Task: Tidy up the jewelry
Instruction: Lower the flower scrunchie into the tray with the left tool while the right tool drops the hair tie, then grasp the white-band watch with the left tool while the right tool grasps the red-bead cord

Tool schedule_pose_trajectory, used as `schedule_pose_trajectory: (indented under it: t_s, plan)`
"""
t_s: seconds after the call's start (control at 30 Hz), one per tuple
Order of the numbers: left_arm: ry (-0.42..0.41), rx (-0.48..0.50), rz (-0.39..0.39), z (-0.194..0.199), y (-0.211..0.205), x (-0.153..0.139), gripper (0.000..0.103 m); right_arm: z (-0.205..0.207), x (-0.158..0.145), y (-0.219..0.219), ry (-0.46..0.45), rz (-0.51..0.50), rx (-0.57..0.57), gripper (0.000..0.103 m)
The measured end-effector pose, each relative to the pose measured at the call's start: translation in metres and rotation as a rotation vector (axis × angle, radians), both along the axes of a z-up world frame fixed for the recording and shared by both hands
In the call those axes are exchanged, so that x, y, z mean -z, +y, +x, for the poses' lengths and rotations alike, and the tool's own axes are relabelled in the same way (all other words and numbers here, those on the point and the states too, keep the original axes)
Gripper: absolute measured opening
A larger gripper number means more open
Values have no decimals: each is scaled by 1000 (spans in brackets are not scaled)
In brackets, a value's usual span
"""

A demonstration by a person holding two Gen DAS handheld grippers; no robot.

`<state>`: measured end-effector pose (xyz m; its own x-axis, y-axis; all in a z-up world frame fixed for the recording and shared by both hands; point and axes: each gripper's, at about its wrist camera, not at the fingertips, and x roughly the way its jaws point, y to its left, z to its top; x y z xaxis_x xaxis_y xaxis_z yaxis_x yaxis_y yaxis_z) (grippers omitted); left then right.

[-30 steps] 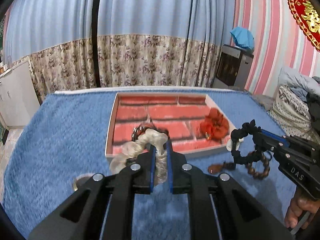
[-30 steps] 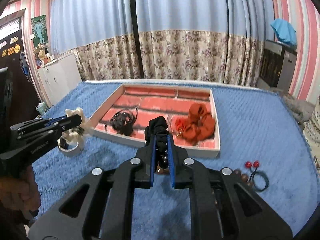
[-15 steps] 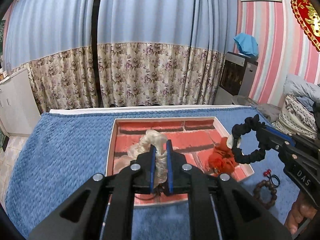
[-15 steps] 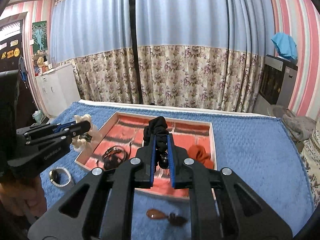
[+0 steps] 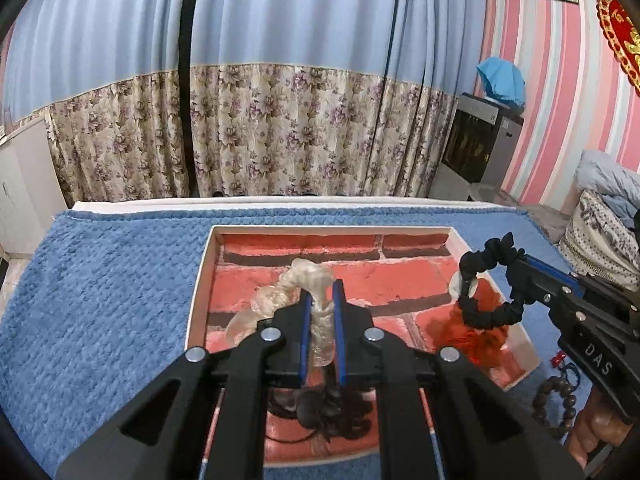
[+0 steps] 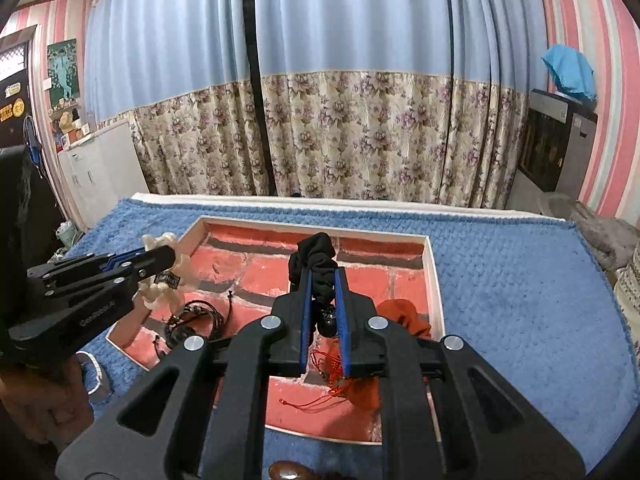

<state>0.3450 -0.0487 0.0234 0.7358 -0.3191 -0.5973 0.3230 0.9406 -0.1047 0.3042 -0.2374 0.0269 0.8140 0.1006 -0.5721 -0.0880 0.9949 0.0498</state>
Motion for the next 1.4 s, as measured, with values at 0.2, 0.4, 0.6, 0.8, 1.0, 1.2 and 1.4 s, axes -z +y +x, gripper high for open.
schedule_pose_trajectory:
  t_s: [0.2, 0.4, 0.6, 0.8, 1.0, 1.2, 1.4]
  plan:
    - [38, -5, 20, 17, -4, 22, 11, 18, 26, 3, 56, -7, -9, 12]
    - [85, -2, 51, 27, -8, 42, 11, 32, 50, 6, 123, -19, 0, 12]
    - [138, -1, 81, 34, -12, 60, 13, 39, 70, 5, 186, -43, 11, 13]
    - [158, -16, 87, 37, -11, 65, 36, 43, 80, 2, 222, -53, 6, 27]
    - [138, -12, 88, 29, -2, 45, 63, 25, 45, -20, 160, -15, 10, 55]
    - [45, -43, 74, 1, 42, -12, 67, -26, -21, -78, 25, -29, 56, 60]
    - [-16, -137, 100, -56, 104, -30, 71, -94, -31, -147, -4, -57, 130, 60]
